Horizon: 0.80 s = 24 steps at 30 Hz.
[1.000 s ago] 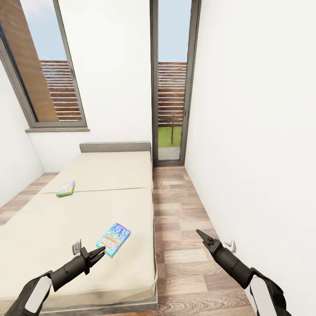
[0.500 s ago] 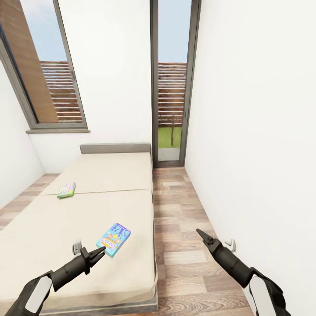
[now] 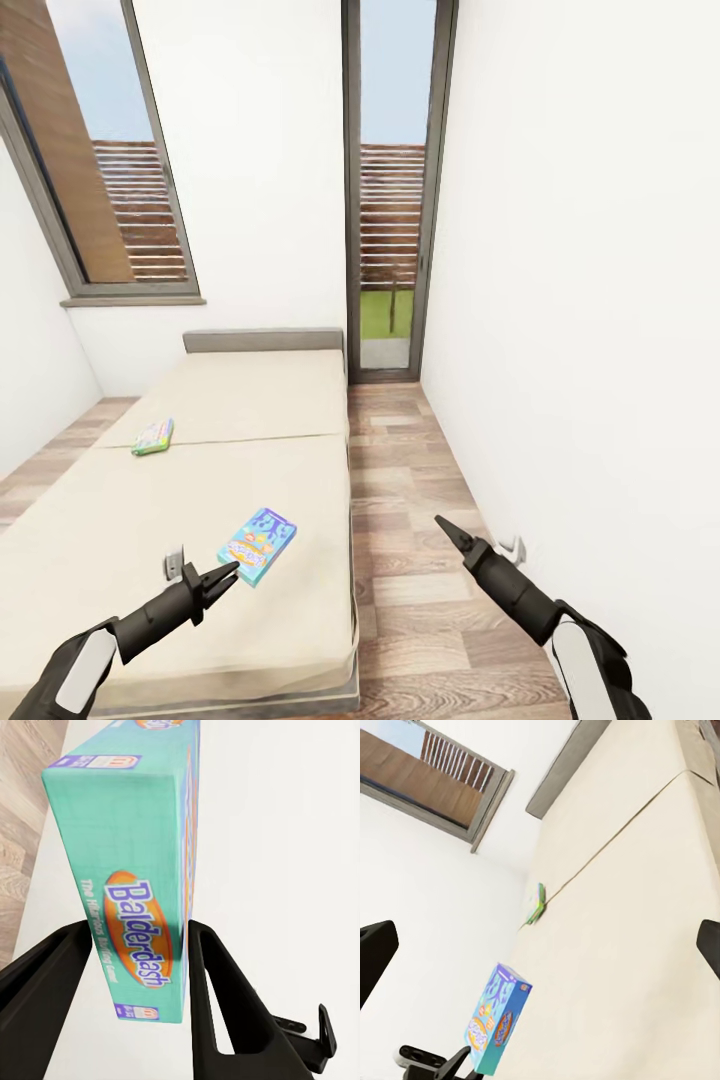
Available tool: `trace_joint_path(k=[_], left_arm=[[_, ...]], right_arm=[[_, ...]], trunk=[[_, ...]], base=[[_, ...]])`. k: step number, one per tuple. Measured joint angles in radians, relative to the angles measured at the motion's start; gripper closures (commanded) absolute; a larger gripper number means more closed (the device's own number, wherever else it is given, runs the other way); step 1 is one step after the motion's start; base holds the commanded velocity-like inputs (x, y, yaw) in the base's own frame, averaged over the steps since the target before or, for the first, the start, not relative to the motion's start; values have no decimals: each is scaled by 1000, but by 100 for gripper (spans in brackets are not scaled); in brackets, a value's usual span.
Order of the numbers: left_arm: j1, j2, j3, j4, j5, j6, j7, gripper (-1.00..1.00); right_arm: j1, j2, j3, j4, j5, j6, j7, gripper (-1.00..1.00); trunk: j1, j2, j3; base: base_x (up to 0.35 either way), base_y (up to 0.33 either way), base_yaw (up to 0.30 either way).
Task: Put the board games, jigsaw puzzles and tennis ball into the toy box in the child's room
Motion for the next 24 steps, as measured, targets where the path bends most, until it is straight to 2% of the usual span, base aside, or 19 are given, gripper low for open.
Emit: trace_joint_path(k=[11,17,24], left_arm=[[0,-1,1,-2,-1,-1,1,100],[0,-1,-3,-3,-1,-1,2,100],[0,-1,-5,-3,-1,-1,2,100]], right_arm=[[-5,-6,-6,2,-4,-1,14,-100],[-5,-6,1,-4,-5,-48,12,-100],[-2,-8,0,-4,-6,-60,15,-100]], trunk=[[-42,77,35],[-65,119,53],[-92,168,75]], base=[[0,0,0],[0,0,0],[0,0,0]])
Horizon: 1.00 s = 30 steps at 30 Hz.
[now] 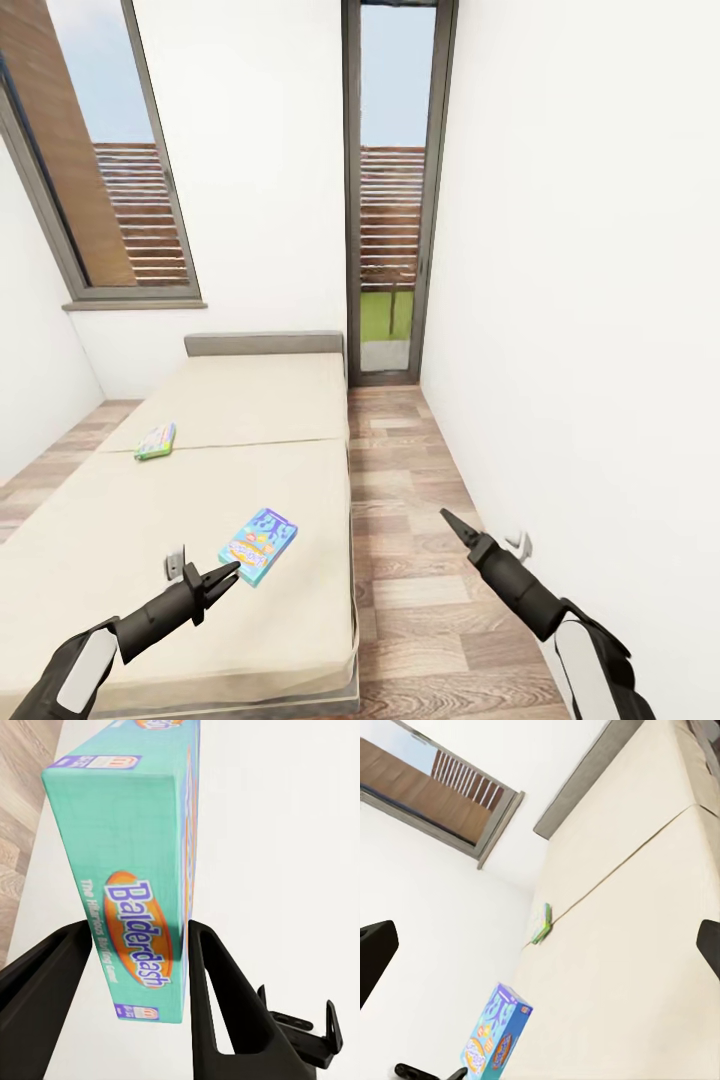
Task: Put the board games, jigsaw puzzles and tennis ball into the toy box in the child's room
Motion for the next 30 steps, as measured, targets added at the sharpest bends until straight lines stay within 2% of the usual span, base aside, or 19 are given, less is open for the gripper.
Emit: trace_joint_path(k=[30], left_arm=[[0,4,8,0,-1,0,0,100]], right_arm=[[4,-1,-9,-1,0,-1,30,-100]], trunk=[[-115,210,94]], base=[[0,0,0]])
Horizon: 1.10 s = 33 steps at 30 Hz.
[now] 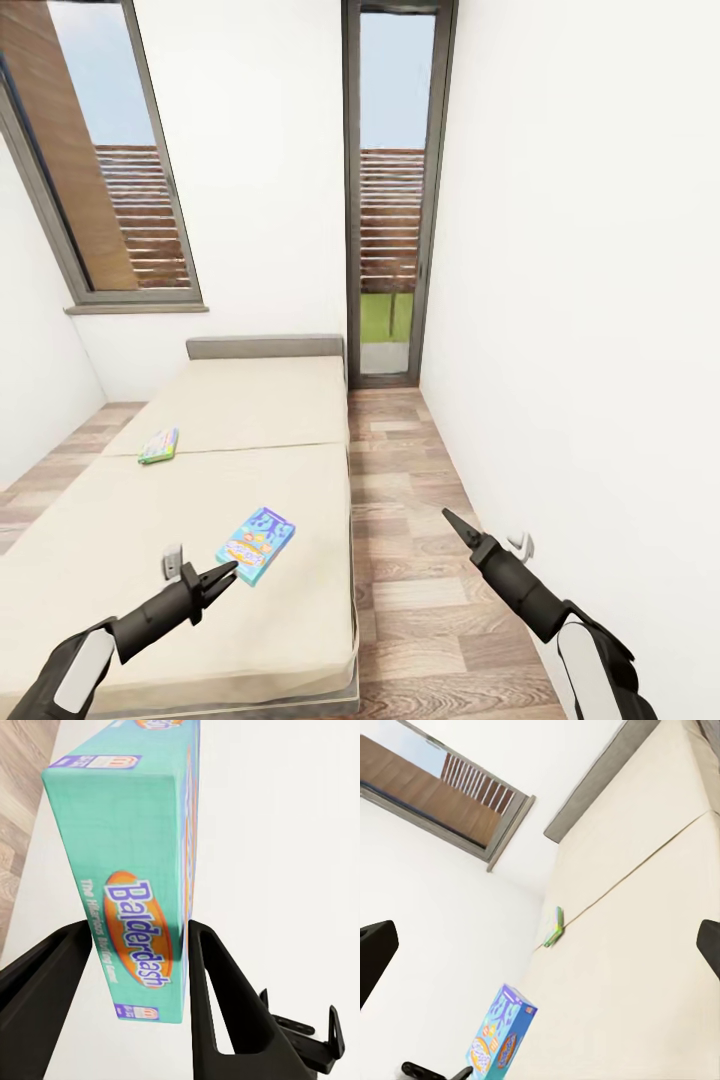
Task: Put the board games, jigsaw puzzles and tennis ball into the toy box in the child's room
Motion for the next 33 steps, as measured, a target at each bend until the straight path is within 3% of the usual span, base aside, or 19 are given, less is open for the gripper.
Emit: trace_joint_path(k=[33], left_arm=[[0,5,1,0,0,0,-1,100]], right_arm=[[0,5,2,1,0,-2,5,-100]], trunk=[[-127,232,109]], base=[[0,0,43]])
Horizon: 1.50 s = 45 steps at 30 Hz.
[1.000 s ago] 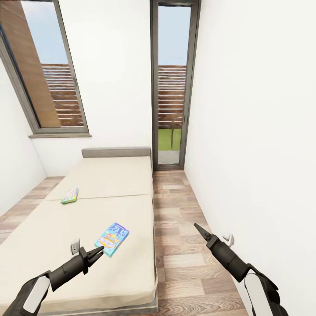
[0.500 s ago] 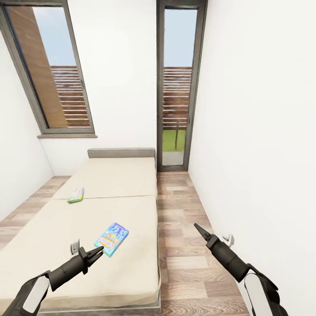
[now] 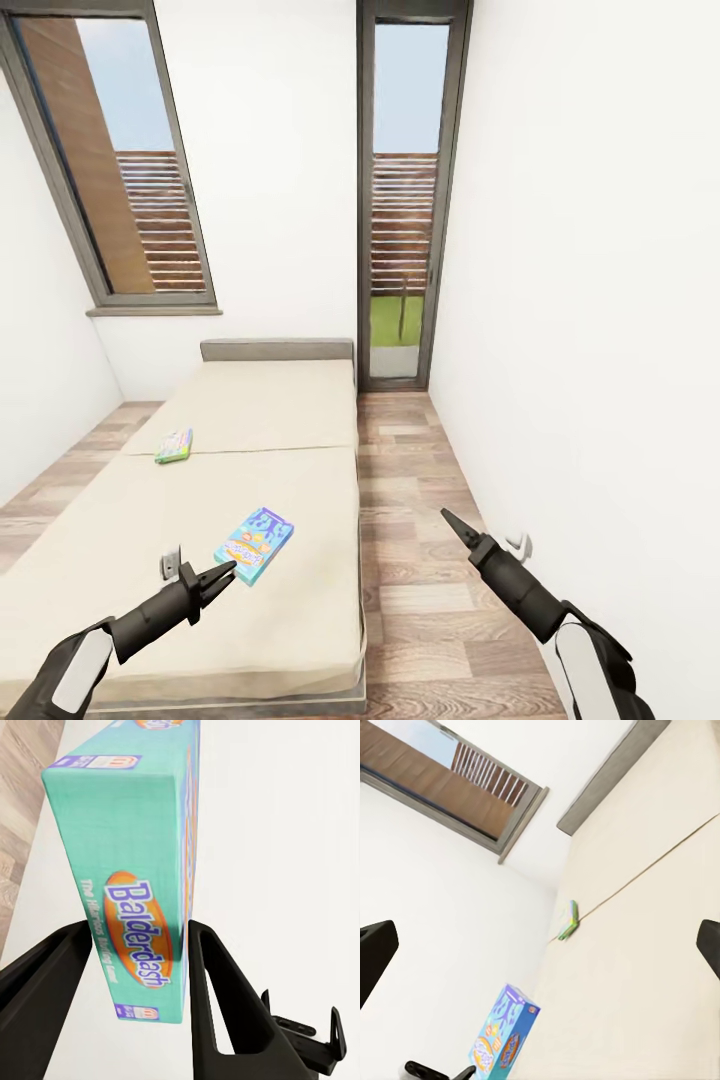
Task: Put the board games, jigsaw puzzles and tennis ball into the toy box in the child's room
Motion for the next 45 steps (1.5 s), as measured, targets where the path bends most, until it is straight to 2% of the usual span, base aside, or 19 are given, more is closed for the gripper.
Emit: trace_joint_path(k=[15,45], left_arm=[[0,0,0,-2,-2,-1,0,100],[0,-1,0,-2,-6,-4,1,100]], right_arm=[[0,0,1,0,1,0,0,-100],[0,-2,5,2,1,0,-1,-100]], trunk=[[-58,105,62],[-58,105,95]], base=[[0,0,189],[-6,14,209]])
